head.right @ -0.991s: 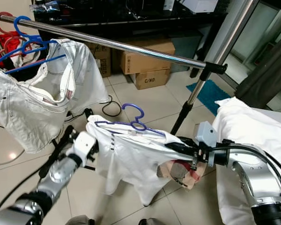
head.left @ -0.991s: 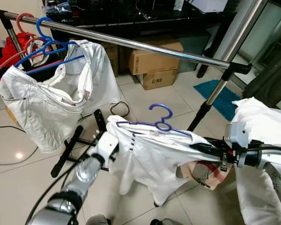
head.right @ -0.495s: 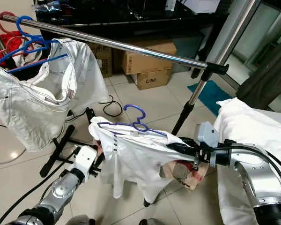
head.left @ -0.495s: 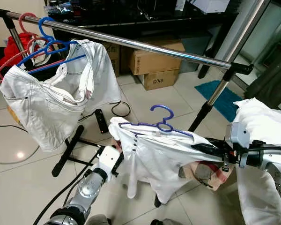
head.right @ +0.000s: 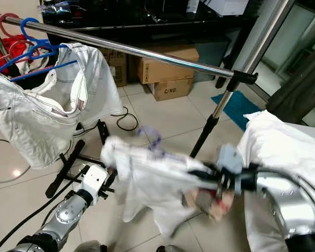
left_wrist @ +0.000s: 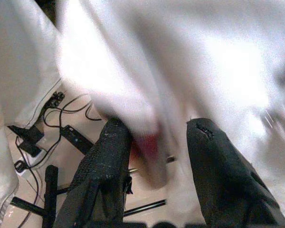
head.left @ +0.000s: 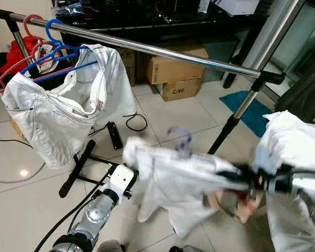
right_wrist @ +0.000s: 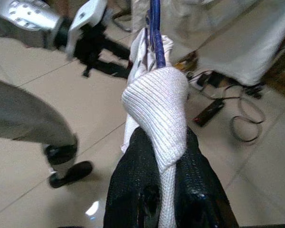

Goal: Hang hanger

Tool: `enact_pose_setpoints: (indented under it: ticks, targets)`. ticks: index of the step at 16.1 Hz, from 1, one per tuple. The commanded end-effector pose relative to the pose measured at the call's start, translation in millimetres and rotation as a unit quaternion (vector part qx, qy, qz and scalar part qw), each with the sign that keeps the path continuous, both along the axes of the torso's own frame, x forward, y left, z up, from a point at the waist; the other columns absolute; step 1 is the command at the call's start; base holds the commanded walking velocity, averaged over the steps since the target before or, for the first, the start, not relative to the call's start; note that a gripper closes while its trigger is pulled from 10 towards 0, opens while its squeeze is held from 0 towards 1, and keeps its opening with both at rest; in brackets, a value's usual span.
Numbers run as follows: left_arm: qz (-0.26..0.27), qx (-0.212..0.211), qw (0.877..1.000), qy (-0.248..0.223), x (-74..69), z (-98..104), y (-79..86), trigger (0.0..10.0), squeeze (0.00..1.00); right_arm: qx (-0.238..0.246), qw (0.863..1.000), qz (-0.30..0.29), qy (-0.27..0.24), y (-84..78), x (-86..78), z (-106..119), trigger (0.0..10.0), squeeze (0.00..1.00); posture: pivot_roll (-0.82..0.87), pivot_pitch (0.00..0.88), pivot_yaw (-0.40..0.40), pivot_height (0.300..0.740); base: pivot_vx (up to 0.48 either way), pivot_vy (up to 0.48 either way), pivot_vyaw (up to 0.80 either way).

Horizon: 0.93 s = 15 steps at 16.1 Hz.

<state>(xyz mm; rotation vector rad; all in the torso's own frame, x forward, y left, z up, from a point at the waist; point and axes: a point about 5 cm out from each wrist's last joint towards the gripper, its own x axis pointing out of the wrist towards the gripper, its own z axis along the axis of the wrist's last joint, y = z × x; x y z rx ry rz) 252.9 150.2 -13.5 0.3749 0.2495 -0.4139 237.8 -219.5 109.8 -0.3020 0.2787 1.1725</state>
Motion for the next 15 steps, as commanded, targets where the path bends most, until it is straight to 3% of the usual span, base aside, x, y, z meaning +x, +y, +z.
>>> enact_pose_setpoints:
  ticks: [1,6,10,11,12,15]
  targets:
    - [-0.005,-0.002,1.000,-0.007,1.9,2,-2.6,10.0,0.00,0.004,1.000,0.007,-0.018,0.2,1.7,8,0.0,0.00,0.08,0.026,-0.076,0.740,0.000,0.000,0.00]
    - [0.024,-0.009,0.999,0.020,5.5,0,7.6,10.0,0.00,0.015,1.000,0.010,-0.022,1.9,2.5,12,0.0,0.00,0.08,0.029,-0.077,0.740,0.000,0.000,0.00]
    - [0.018,-0.015,0.999,0.039,2.6,-4,4.6,10.0,0.00,0.029,0.999,0.016,-0.019,6.6,-0.5,14,0.0,0.00,0.07,0.033,-0.079,0.740,0.000,0.000,0.00]
    - [0.014,-0.018,0.999,0.040,2.7,-4,3.5,3.8,0.00,0.032,0.999,0.018,-0.019,7.5,-0.9,14,0.0,0.00,0.07,0.033,-0.079,0.740,0.000,0.000,0.00]
    - [0.011,-0.019,0.999,0.039,3.0,-3,2.8,0.0,0.00,0.034,0.999,0.019,-0.018,8.5,-1.3,14,0.0,0.00,0.07,0.035,-0.080,0.740,0.000,0.000,0.00]
    - [0.003,-0.019,0.999,0.029,4.9,-1,1.1,0.0,0.00,0.040,0.999,0.026,-0.009,10.7,-4.1,15,0.0,0.00,0.07,0.035,-0.080,0.740,0.000,0.000,0.00]
